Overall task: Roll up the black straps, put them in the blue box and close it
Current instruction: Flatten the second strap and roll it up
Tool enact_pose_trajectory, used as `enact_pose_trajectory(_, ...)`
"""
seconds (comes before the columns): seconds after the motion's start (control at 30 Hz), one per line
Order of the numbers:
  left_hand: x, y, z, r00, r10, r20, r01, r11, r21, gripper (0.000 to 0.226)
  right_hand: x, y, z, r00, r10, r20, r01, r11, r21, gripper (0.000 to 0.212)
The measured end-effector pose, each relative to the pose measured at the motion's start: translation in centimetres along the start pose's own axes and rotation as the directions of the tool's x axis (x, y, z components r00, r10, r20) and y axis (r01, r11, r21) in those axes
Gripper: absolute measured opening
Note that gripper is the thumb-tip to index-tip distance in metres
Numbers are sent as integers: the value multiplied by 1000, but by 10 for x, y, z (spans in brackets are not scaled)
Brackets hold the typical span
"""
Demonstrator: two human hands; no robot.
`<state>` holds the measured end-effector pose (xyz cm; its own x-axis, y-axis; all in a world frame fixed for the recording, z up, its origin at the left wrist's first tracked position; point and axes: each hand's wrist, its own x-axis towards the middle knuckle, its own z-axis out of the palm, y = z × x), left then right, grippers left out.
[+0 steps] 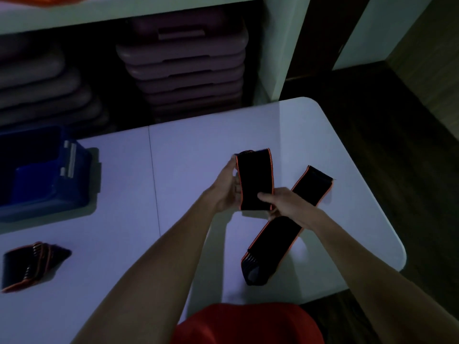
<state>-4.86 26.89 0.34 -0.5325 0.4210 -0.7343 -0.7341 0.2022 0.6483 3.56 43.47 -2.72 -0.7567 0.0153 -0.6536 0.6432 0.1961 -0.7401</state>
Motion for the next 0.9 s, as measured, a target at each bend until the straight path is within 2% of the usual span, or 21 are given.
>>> enact_pose_trajectory(0.07,-5,2,-5,996,14,93,-7,997,-78,80,2,4,11,994,44,100,-41,999,-32,30)
enact_pose_trajectory(0.1,-4,0,-10,995,56,88,-48,995,-90,78,1,3,15,988,49,149,-39,997,-71,29)
enact_pose_trajectory(0.17,-5,0,-24,991,109,75,-109,994,-5,55,1,-8,13,956,88,280,6,948,-318,30)
enact_pose_trajectory(0.23,-5,-1,-41,987,158,-18,-154,978,137,23,3,-23,-1,916,189,354,57,811,-582,30)
enact_pose_trajectory(0.3,-3,-4,-60,982,165,-91,-121,922,369,28,15,-33,-17,951,178,251,52,712,-700,24)
enact_pose_trajectory(0.37,-5,-5,-75,977,177,-120,-83,829,553,25,34,-35,-26,999,-40,-16,17,709,-705,16)
enact_pose_trajectory(0.43,-8,-6,-85,971,201,-126,-60,722,689,22,47,-37,-17,924,-294,-243,89,786,-612,13)
enact_pose_trajectory(0.47,-10,-8,-88,969,211,-125,-53,678,733,24,55,-37,-9,893,-362,-268,149,798,-584,17)
enact_pose_trajectory(0.5,-9,-11,-92,967,225,-122,-53,640,766,29,61,-38,0,894,-378,-242,176,792,-585,24)
enact_pose_trajectory(0.6,-15,-20,-101,948,279,-153,-35,569,821,42,68,-39,20,948,-279,-151,110,735,-669,43)
enact_pose_trajectory(0.67,-21,-31,-109,933,310,-181,-26,562,827,47,68,-40,26,950,-274,-151,84,688,-720,50)
enact_pose_trajectory(0.8,-34,-56,-130,911,359,-205,-4,504,864,59,61,-49,32,895,-336,-294,81,769,-634,49)
enact_pose_trajectory(0.9,-40,-70,-142,861,445,-245,41,420,907,55,56,-48,31,861,-366,-352,84,786,-612,47)
